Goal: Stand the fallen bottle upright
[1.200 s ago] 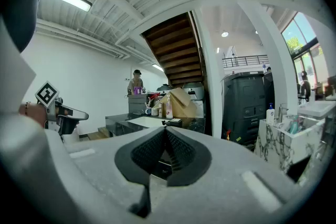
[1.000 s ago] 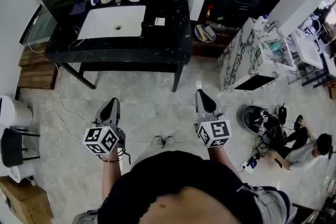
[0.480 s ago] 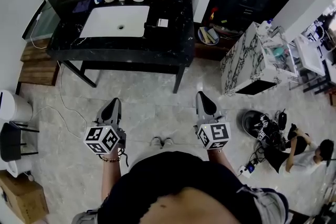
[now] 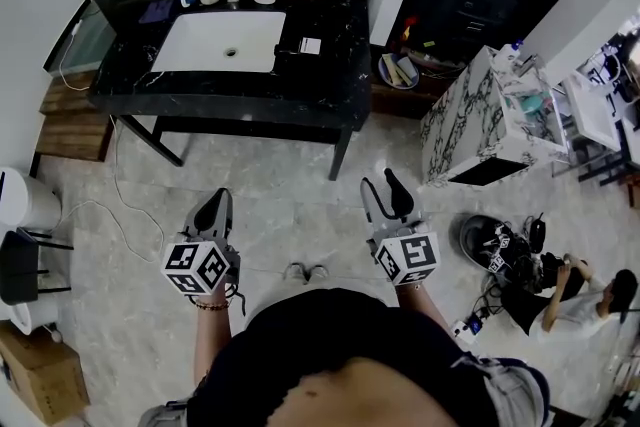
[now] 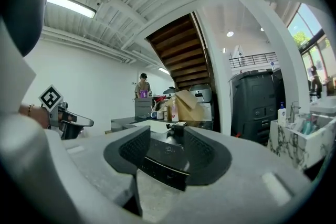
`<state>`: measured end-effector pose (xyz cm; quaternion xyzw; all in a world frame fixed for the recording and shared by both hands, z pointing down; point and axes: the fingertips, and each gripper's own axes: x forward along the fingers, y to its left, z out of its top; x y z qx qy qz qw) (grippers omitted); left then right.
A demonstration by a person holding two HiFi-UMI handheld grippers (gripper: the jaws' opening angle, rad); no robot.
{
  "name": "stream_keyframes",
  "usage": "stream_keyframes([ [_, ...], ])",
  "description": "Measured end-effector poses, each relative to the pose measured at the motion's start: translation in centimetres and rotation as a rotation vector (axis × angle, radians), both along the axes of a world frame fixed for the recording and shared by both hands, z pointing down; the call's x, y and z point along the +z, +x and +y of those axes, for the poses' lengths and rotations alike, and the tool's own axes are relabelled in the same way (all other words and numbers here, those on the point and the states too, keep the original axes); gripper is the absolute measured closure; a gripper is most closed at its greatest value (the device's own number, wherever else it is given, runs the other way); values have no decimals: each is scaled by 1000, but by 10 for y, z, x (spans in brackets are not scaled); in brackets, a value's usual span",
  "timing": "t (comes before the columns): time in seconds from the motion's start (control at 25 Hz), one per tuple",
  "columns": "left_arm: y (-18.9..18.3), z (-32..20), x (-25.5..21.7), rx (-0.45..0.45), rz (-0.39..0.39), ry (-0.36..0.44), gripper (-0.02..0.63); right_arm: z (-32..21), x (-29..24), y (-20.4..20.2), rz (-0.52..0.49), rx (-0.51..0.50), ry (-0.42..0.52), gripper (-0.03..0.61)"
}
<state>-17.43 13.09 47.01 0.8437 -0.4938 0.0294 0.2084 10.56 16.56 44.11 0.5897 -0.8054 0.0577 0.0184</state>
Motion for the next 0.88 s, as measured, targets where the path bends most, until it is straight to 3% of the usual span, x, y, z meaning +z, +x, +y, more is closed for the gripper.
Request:
stream_keyframes([
  [0.08,7,0,-3,20,3,20,609,-2,-1,4,-5,9,2,336],
  [0.24,14,-8,-17,30,174,44,607,-13,3,7,54,16,-13,240],
  [0.32,16,-11,-20,27,201,48,609,-17,5,8,61,13,-23,219],
  [0.44,23,-14,-18,29,184,44,608,-18,5,14,52,15,-31,216],
  [0.56,27,-17,-19,20,214,49,608,-18,5,24,38,30,-28,216],
  [0.88,49,-12,-30,30,228,116,609,-15,2,54,80,46,34,232],
])
